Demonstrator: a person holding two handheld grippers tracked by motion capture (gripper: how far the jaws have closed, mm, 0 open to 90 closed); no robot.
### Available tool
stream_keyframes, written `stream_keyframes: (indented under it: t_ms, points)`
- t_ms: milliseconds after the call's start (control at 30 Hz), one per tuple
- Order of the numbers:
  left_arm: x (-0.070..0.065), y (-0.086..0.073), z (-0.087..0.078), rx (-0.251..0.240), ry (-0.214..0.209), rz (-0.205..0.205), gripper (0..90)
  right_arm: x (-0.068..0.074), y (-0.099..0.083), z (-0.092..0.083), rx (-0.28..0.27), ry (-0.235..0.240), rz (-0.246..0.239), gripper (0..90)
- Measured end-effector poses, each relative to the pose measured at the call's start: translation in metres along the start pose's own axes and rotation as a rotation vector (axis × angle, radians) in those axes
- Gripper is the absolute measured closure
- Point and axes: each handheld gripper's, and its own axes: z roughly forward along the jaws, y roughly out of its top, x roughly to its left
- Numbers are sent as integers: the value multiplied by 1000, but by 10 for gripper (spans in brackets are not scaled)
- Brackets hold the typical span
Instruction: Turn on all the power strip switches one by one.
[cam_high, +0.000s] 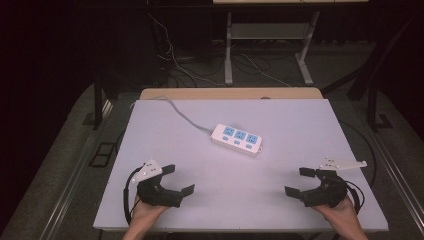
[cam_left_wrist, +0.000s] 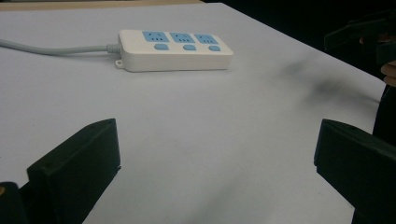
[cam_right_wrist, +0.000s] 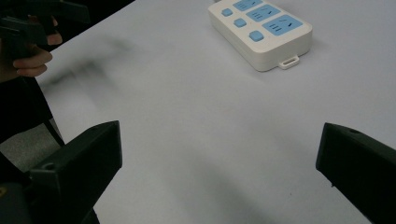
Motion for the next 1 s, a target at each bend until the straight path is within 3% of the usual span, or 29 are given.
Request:
stream_keyframes:
  t_ms: [667, 1000]
  points:
    - [0, -1, 0, -6, 3, -13, 0, -2, 13, 2, 51, 7, -15, 4]
    - [1, -2, 0, -4, 5, -15, 0, -2, 32, 3, 88, 16, -50, 4]
